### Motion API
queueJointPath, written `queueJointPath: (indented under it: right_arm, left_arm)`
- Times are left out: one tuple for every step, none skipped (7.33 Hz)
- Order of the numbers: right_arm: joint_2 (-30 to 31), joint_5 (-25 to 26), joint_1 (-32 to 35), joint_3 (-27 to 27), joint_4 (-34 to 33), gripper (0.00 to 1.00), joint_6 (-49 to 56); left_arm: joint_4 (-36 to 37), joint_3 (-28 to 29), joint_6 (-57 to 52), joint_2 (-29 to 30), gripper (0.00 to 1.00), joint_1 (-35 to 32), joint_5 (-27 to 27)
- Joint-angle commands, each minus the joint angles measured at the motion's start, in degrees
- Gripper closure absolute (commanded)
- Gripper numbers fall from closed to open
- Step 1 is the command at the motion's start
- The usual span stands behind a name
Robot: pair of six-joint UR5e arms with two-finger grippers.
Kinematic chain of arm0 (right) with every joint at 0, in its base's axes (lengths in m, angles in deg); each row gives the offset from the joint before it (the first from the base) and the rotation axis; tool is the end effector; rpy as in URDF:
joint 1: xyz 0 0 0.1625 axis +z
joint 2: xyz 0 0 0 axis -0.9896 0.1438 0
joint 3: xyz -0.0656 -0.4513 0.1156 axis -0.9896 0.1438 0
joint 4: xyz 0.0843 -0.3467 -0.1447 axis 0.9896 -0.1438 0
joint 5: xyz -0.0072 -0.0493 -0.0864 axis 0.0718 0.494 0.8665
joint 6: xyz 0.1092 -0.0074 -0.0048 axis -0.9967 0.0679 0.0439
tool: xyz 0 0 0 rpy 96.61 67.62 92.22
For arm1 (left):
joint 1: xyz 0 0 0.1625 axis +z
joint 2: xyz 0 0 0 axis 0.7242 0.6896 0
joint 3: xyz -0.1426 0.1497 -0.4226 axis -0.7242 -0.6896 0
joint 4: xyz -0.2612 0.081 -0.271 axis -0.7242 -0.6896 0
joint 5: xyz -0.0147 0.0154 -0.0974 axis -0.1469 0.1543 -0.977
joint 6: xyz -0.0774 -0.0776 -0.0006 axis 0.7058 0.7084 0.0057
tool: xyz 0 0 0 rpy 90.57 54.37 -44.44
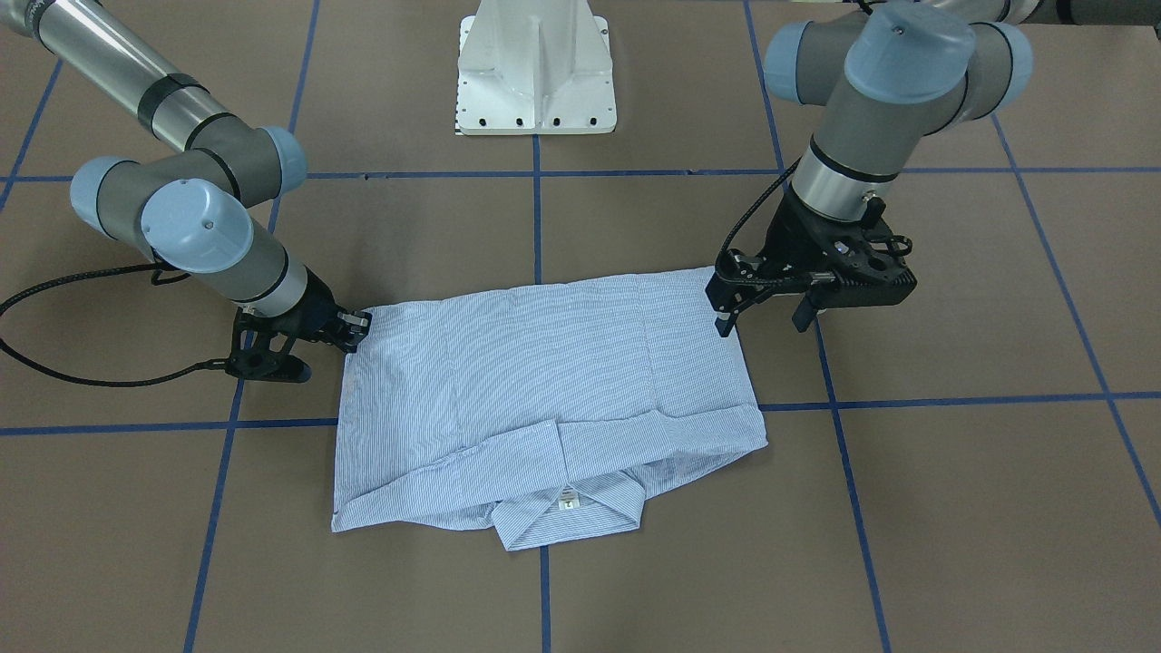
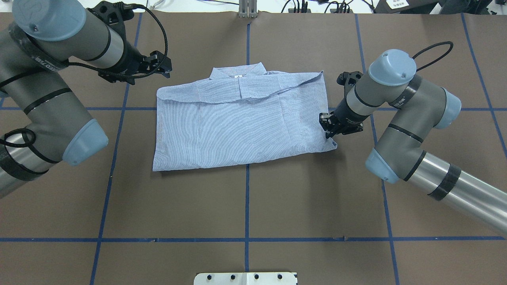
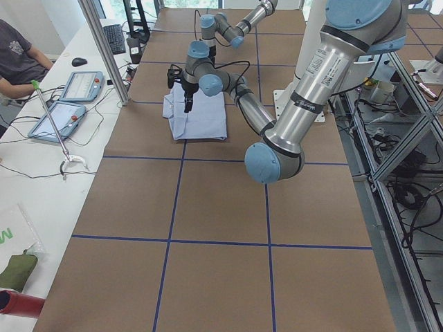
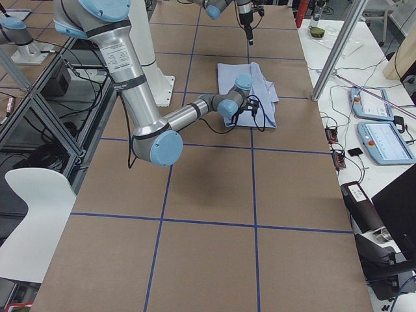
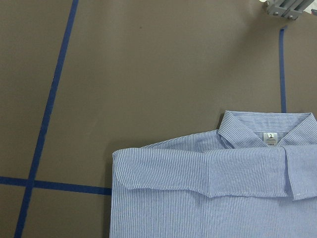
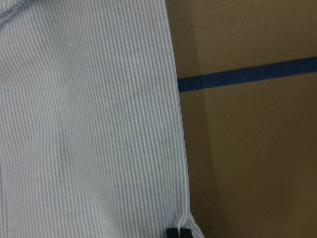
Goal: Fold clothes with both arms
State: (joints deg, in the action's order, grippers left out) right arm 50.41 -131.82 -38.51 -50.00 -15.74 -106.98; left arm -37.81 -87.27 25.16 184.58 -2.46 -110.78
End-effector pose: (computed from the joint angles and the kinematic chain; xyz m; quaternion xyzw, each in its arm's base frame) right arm -0.4392 -0.5056 0.4394 -0.0596 -0.4560 0.0545 0.8863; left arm 0.3547 -0.5456 0.3038 0.1105 0.4503 -0.1165 0.8783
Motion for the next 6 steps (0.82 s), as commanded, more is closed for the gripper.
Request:
queueJointPath:
  right_arm:
    - [4.2,-4.4,0.3,-7.3,0.2,1.00,0.0]
    - [6.9,-4.7,0.0,-10.8,0.3,1.00,-0.1]
    - [7.9,-5.3,-0.8,-12.2,0.4,1.00,-0.1]
    - [9.8,-5.4,-1.6,-13.1,0.7,1.00,-0.2]
    - [12.2,-5.5,-2.3,-14.9,0.7,1.00,-0.1]
    - [15.0,-5.8,-4.1,-19.0,0.5,1.00,-0.2]
  left_arm:
    - [0.0,-0.1,0.0,0.0,0.02,0.0,0.0]
    - [0.0,-0.3,0.0,0.0,0.02,0.0,0.0]
    - [0.0,-0.3,0.0,0.0,0.02,0.0,0.0]
    - [0.0,-0.4,0.0,-0.1,0.02,0.0,0.0]
    - [0.0,-0.4,0.0,-0.1,0.02,0.0,0.0]
    - [0.0,-0.5,0.1,0.0,0.02,0.0,0.0]
